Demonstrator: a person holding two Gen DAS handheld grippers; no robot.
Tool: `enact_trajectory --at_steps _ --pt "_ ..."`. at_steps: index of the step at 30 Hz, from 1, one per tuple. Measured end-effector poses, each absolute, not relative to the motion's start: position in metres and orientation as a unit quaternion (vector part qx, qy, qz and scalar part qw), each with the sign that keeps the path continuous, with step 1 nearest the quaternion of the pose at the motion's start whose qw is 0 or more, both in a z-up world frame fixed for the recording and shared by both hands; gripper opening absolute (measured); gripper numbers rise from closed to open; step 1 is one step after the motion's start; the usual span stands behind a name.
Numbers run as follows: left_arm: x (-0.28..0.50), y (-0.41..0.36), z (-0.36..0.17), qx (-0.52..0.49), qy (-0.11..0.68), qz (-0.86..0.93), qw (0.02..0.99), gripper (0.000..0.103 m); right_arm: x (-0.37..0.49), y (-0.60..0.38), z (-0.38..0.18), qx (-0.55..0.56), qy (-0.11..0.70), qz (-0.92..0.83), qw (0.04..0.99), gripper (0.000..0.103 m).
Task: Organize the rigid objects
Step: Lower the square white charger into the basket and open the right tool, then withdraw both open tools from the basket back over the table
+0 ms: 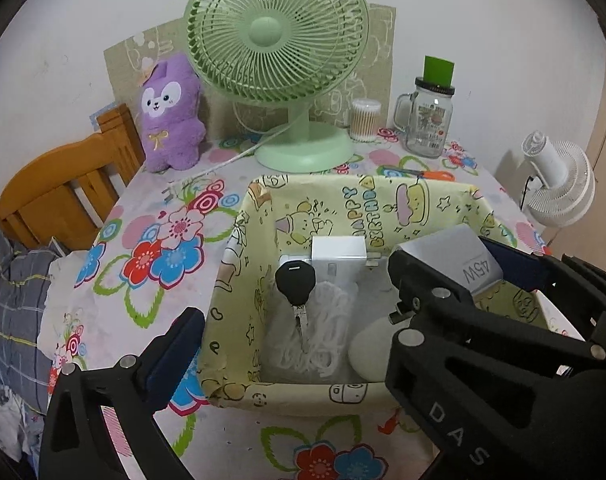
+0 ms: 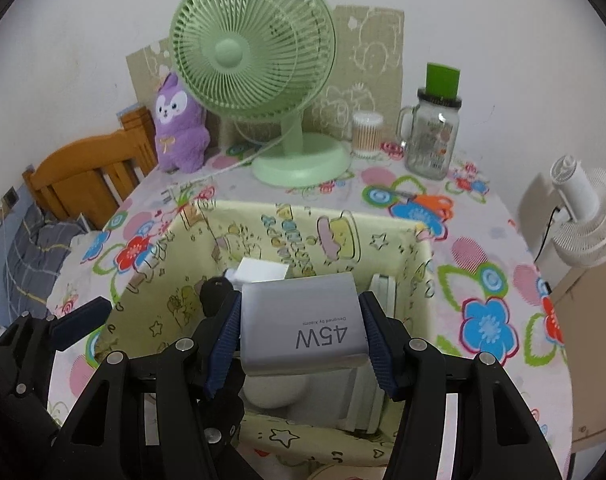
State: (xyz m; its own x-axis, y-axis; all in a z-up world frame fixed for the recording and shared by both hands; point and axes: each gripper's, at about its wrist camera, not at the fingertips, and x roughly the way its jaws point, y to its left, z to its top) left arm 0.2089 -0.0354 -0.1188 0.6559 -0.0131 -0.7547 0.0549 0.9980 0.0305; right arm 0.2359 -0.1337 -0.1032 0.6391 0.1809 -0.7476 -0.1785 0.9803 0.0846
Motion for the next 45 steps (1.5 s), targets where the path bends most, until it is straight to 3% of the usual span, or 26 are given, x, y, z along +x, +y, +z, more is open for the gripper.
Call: enact_trajectory --at_steps 8,11,16,21,45 --pt "0.210 -0.031 -0.125 0.018 0.419 -0.015 0.908 0.103 0.238 -0.130 -0.111 0.001 0.415 0.101 0.904 0.062" --pt "0.209 -0.031 -0.125 0.020 0.415 -0.015 0.910 0.103 0.237 -0.131 -0.111 0.004 0.416 0.098 0.904 0.074" --pt "0.204 -0.033 -0.120 0.023 0.411 -0.021 0.911 0.103 0.231 -0.133 -0.106 0.006 0.411 0.093 0.907 0.075" --pt "0.195 -0.035 -0.112 0.025 0.402 -0.025 0.915 0.103 0.220 -0.136 -0.097 0.005 0.397 0.088 0.914 0.085" --pt "0.137 -0.052 -0.083 0.022 0.366 -0.036 0.930 0.103 0.158 -0.153 -0.062 0.001 0.363 0.068 0.929 0.085"
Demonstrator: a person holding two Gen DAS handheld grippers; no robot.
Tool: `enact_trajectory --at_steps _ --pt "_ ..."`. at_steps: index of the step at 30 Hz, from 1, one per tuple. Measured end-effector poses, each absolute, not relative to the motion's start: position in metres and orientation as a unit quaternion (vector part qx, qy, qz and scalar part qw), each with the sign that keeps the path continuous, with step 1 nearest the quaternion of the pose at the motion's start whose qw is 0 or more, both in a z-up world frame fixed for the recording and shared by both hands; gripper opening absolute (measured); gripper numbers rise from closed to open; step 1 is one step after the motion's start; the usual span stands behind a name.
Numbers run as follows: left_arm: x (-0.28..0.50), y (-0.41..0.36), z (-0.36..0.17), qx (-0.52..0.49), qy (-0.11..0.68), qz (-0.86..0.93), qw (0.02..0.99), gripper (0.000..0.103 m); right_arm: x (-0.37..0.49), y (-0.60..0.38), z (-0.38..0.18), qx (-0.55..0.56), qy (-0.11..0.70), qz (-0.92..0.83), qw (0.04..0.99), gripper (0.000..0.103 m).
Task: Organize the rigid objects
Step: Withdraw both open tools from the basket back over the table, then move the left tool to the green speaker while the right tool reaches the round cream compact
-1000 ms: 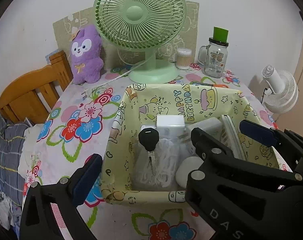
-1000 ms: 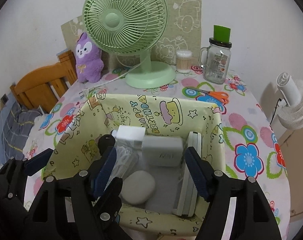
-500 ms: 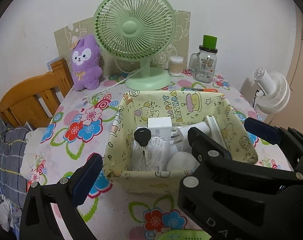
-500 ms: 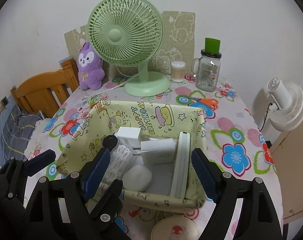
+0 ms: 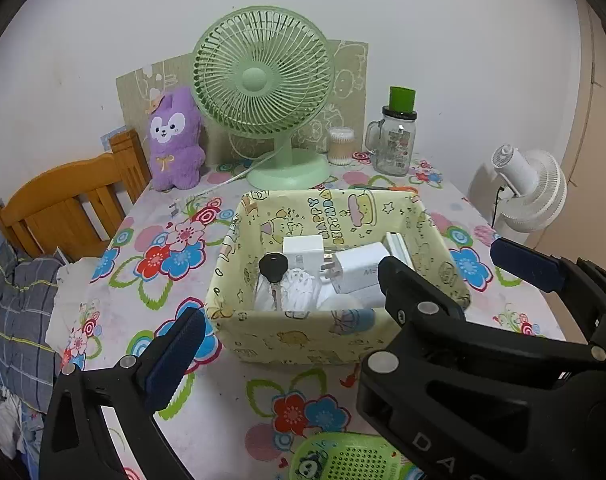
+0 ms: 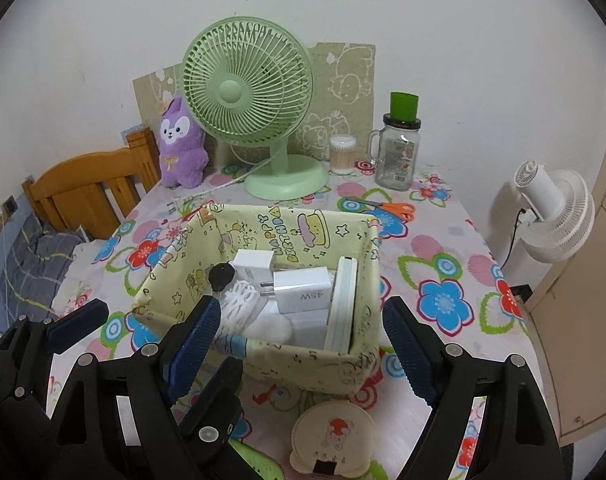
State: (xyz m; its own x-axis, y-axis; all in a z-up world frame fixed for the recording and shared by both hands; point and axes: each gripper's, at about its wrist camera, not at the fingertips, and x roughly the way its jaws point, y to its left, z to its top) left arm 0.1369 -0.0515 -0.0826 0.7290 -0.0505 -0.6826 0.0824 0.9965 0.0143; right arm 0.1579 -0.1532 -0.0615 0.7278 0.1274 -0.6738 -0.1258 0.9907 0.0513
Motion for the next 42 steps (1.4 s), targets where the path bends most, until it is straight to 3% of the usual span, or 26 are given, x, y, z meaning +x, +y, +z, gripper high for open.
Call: enact_trajectory --at_steps 27,32,42 --pt "0.082 -0.071 -0.068 0.022 0.332 -0.040 0.942 0.103 0.097 -0.173 -0.041 -0.007 0.329 0.064 0.942 0.086" --pt "0.075 -0.073 -0.070 0.019 0.328 -0.038 0.944 0.103 0.089 -0.176 -0.042 -0.009 0.318 0.064 0.946 0.098" --pt "0.064 -0.077 -0.079 0.015 0.333 -0.038 0.942 0.103 0.074 -0.183 -0.048 -0.020 0.309 0.062 0.949 0.103"
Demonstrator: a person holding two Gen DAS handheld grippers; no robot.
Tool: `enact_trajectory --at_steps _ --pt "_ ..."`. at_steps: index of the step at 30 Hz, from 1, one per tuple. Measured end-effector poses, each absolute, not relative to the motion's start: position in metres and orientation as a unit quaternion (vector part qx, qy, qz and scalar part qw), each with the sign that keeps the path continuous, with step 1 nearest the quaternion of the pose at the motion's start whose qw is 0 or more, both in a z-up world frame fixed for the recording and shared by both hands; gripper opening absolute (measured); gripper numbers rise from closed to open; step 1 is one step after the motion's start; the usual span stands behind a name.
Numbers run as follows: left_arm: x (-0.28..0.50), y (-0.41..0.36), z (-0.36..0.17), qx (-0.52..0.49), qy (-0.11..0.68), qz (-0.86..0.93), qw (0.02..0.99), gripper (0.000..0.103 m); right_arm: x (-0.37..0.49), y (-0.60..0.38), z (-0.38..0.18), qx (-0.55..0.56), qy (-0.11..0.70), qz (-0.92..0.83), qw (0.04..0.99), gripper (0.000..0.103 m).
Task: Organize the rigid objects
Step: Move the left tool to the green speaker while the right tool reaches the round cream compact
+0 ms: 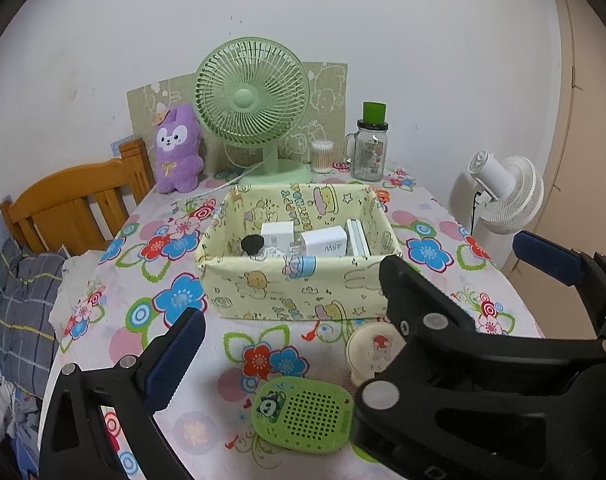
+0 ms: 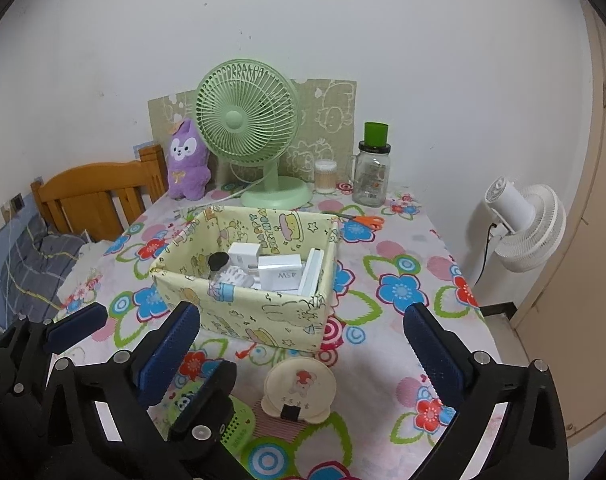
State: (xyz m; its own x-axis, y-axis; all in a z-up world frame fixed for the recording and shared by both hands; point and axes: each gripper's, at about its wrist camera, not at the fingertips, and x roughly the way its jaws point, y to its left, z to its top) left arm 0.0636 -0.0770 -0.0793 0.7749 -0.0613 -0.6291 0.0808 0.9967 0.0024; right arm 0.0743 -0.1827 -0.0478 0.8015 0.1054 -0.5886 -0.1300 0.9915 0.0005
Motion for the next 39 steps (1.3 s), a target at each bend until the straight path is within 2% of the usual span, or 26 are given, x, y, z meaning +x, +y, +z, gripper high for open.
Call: enact_trajectory --at_steps 39 --pt "0.068 -0.063 -0.177 0.025 0.398 -0.072 0.914 0.103 0.071 -0.183 -0.146 -0.011 0.375 0.081 0.924 0.103"
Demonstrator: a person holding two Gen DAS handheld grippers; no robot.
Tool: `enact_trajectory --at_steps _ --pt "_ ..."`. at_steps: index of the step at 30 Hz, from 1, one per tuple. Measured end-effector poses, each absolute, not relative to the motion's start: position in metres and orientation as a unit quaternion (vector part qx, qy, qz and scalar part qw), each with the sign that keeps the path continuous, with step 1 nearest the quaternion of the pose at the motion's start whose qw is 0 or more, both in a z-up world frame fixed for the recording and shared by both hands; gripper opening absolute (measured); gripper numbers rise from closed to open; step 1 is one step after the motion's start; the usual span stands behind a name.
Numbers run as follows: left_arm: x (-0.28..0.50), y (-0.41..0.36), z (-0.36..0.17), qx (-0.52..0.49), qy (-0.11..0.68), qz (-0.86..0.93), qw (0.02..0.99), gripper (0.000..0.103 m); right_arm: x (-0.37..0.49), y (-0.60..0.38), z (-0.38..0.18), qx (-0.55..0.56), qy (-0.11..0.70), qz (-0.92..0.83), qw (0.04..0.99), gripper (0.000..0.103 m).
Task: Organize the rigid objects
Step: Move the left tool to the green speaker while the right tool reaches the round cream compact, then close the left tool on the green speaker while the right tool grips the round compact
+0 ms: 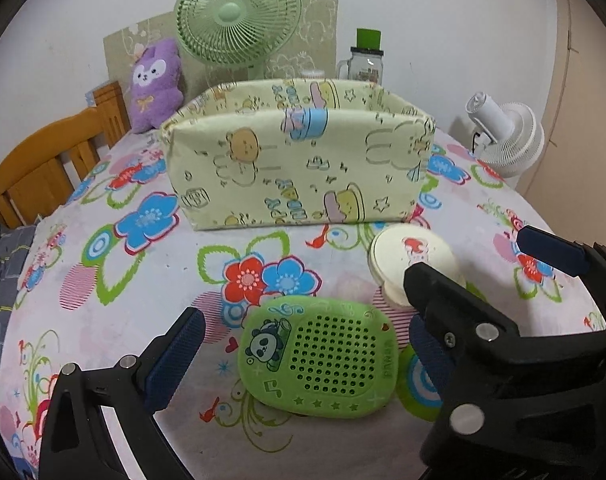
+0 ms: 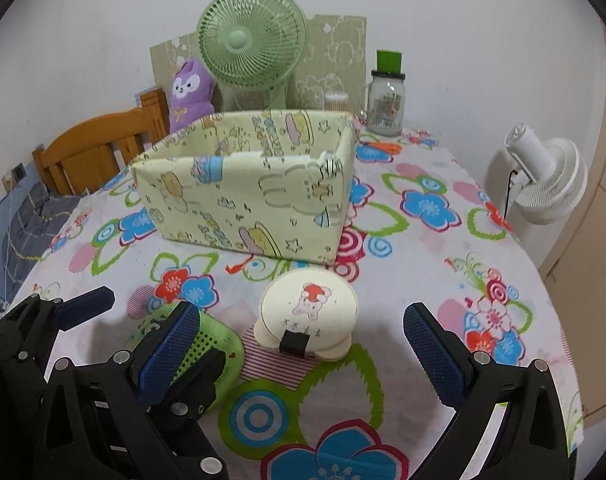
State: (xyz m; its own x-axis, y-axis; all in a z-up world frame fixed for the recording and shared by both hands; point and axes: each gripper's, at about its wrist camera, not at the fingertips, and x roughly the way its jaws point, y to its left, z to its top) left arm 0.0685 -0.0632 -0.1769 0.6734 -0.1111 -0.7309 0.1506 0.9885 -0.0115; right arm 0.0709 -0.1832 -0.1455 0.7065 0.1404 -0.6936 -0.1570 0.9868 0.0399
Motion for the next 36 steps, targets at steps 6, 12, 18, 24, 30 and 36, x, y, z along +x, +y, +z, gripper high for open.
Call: enact_trajectory --at_steps 6,12,18,24,30,36 --pt "0.074 -0.061 -0.191 0.026 0.413 -0.082 0.907 0.103 0.074 -0.185 -0.159 -0.014 0.391 0.072 0.918 0.103" --pt "0.077 -0.065 -0.196 0.038 0.420 -0.093 0.902 0.103 0.079 -0.184 -0.166 -0.017 0.403 0.071 0.913 0.103" --pt "0.080 -0.071 -0.201 0.048 0.433 -0.111 0.893 0.103 0.083 -0.184 -0.170 -0.025 0.410 0.070 0.909 0.103" --pt "0.081 -0.073 -0.203 0.054 0.438 -0.123 0.889 0.103 0.087 -0.184 -0.175 -0.024 0.418 0.068 0.906 0.103" --pt "0.082 -0.072 -0.201 0.051 0.435 -0.119 0.891 0.096 0.092 -0.183 -0.178 -0.022 0.424 0.065 0.903 0.103" --pt "0.086 -0.068 -0.199 0.060 0.430 -0.097 0.896 0.095 0.100 -0.181 -0.179 -0.022 0.428 0.064 0.901 0.103"
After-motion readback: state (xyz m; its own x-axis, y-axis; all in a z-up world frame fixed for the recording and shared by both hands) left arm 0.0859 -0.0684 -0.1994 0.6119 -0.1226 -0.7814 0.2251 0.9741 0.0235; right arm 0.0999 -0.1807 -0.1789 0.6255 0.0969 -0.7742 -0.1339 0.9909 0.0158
